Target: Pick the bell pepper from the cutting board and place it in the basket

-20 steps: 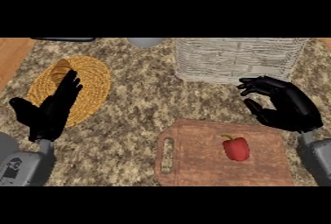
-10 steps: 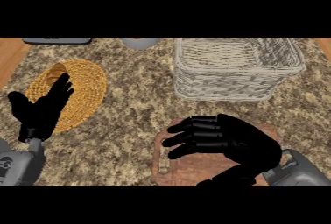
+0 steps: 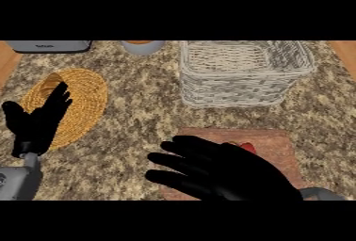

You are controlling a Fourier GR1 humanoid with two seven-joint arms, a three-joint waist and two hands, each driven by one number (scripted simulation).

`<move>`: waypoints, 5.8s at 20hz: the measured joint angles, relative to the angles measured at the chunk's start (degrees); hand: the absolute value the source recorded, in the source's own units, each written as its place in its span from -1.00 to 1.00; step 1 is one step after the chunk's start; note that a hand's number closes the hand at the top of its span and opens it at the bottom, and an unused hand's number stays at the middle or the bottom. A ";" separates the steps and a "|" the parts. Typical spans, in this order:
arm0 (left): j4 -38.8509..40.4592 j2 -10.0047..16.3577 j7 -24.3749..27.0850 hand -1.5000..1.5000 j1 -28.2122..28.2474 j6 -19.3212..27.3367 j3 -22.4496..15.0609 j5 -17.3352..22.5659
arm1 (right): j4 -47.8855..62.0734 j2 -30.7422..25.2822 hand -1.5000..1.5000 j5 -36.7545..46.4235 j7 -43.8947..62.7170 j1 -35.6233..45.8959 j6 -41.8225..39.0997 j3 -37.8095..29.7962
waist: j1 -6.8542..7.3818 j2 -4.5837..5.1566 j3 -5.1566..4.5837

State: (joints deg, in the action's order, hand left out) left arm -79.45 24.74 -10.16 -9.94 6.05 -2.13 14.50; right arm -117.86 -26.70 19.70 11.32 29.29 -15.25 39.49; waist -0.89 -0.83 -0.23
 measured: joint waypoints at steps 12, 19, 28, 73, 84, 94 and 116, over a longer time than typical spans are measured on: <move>-0.24 -0.09 -0.79 0.00 -0.09 -0.54 0.67 0.00 | -1.47 -6.18 -1.00 -9.29 29.62 19.28 -25.08 -11.47 | 0.17 0.11 -0.03; -0.05 0.10 -1.17 0.00 -0.58 -1.00 1.71 -0.33 | 0.04 -12.53 -1.00 -30.25 33.53 21.35 -33.32 -20.92 | -0.12 0.28 0.08; -0.10 -1.32 -1.75 0.00 -1.07 -1.98 2.47 -1.46 | -5.97 -16.24 -1.00 -38.66 30.42 9.50 -35.11 -33.78 | 0.35 0.65 0.22; 0.82 -7.22 -1.76 0.00 -1.81 -7.50 8.83 -8.43 | 21.50 3.89 -1.00 29.00 -30.33 -16.41 -20.02 -25.53 | 0.89 0.81 0.22; -0.05 -7.73 -3.34 0.00 -2.76 -8.75 10.66 -9.08 | 23.23 5.85 -1.00 36.15 -32.76 -17.99 -16.41 -25.10 | 0.91 0.81 0.23; 1.04 -9.21 -1.29 0.00 -1.88 -9.33 10.92 -10.33 | 28.40 6.75 1.00 45.79 -35.47 -17.95 -9.80 -21.02 | 1.03 0.75 0.10; -1.22 -9.00 -2.94 0.00 -1.32 -10.26 12.03 -10.70 | 18.78 24.15 1.00 42.89 -6.11 -34.55 -2.43 -1.83 | 0.63 0.35 -0.16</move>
State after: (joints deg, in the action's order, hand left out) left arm -80.67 15.74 -13.09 -11.27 -4.21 9.90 3.80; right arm -99.08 -2.55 62.59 5.21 -5.26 -17.67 37.66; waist -0.26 -0.48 -0.38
